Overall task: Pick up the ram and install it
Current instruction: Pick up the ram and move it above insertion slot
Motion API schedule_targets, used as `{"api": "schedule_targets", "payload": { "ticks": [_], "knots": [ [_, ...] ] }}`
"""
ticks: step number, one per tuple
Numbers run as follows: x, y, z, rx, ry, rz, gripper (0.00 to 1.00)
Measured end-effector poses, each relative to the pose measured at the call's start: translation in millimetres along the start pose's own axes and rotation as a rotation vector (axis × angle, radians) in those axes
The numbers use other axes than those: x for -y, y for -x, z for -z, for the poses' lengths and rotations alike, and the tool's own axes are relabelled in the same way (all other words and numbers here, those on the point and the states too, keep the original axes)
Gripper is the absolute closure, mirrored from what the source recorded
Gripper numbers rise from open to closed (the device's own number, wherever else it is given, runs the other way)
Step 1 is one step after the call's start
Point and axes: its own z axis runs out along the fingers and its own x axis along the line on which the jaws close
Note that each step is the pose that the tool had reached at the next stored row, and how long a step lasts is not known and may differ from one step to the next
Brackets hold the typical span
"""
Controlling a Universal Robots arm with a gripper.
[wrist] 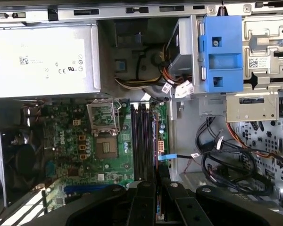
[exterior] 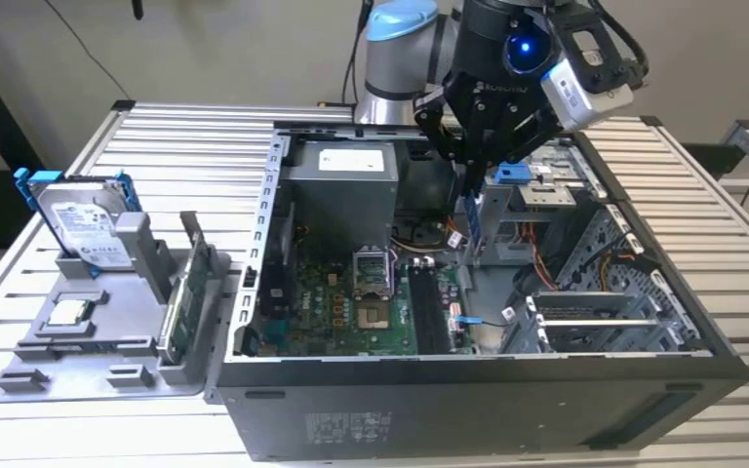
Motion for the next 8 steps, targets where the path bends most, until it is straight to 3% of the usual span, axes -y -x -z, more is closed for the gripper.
{"api": "schedule_targets", "payload": {
  "ticks": [8],
  "knots": [
    [0.0,0.1,-1.3,0.0001,-0.0001,0.0,0.86]
  ]
}}
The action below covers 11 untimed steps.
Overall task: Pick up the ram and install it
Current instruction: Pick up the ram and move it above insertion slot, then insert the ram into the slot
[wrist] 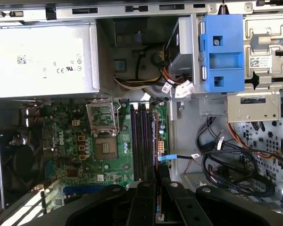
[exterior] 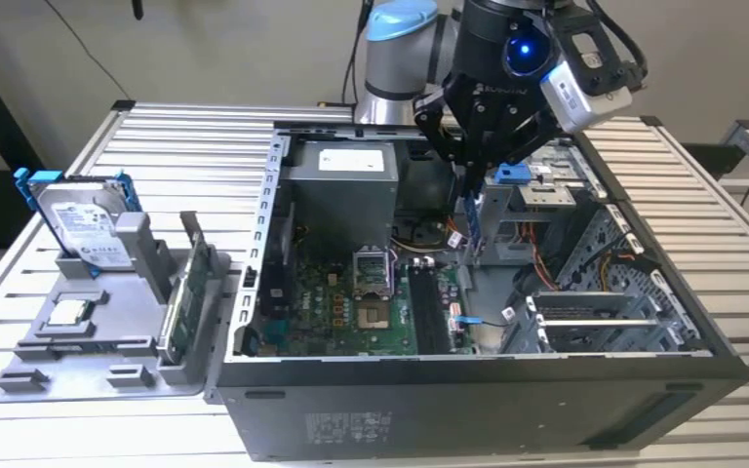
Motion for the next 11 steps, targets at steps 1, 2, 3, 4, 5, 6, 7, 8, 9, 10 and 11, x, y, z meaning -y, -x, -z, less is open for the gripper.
{"api": "schedule_targets", "payload": {
  "ticks": [1,2,3,4,5,6,7,8,9,10,11],
  "knots": [
    [0.0,0.0,-0.1,0.0,0.0001,0.0,0.86],
    [0.0,0.0,-0.4,0.0,0.0001,0.0,0.86],
    [0.0,0.0,-1.4,0.0,0.0002,0.0,0.86],
    [0.0,0.0,-1.5,0.0,0.0001,0.0,0.86],
    [0.0,0.0,-1.7,0.0,0.0001,0.0,0.86],
    [0.0,0.0,-1.9,0.0,0.0002,0.0,0.86],
    [0.0,0.0,-2.2,0.0,0.0001,0.0,0.86],
    [0.0,0.0,-2.4,0.0,0.0002,0.0,0.86],
    [0.0,0.0,-2.6,0.0,0.0001,0.0,0.86],
    [0.0,-0.1,-2.9,0.0,0.0001,0.0,0.86],
    [0.0,-0.1,-3.2,0.0,0.0001,0.0,0.86]
  ]
}}
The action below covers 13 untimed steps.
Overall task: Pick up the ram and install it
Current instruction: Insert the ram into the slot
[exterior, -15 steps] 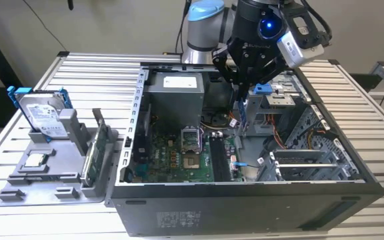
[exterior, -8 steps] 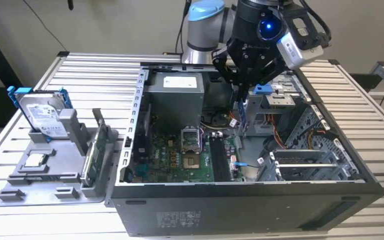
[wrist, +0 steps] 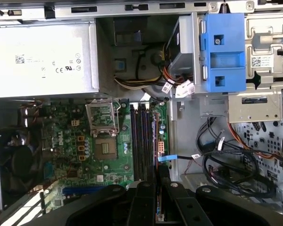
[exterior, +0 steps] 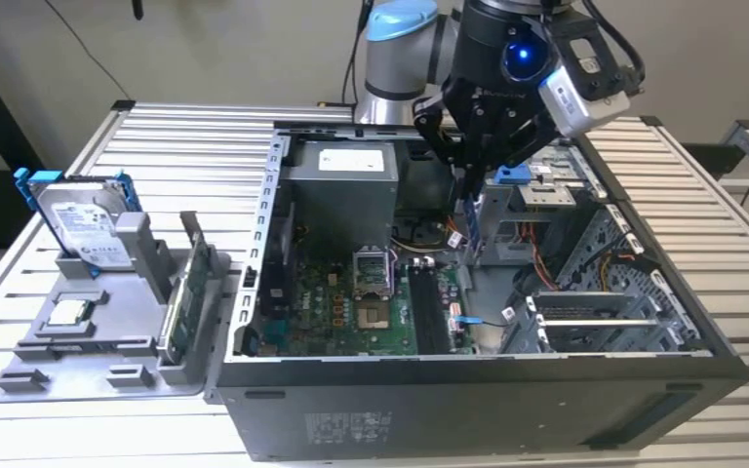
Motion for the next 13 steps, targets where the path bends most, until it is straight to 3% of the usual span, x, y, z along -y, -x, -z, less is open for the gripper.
{"api": "schedule_targets", "payload": {
  "ticks": [13],
  "knots": [
    [0.2,-0.2,-12.3,0.0,0.0,0.0,0.86]
  ]
}}
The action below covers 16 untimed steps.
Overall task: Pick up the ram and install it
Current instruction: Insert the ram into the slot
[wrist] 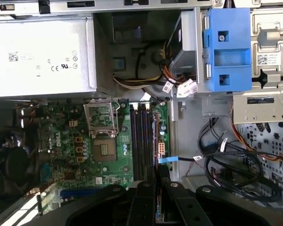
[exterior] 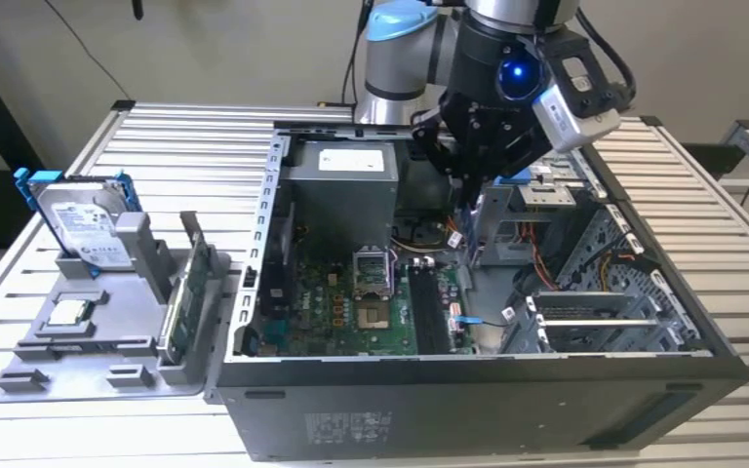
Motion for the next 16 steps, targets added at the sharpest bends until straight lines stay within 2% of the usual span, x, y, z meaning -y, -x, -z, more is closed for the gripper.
{"api": "schedule_targets", "payload": {
  "ticks": [16],
  "knots": [
    [0.3,-0.4,-19.4,-0.0002,0.0,0.0,0.86]
  ]
}}
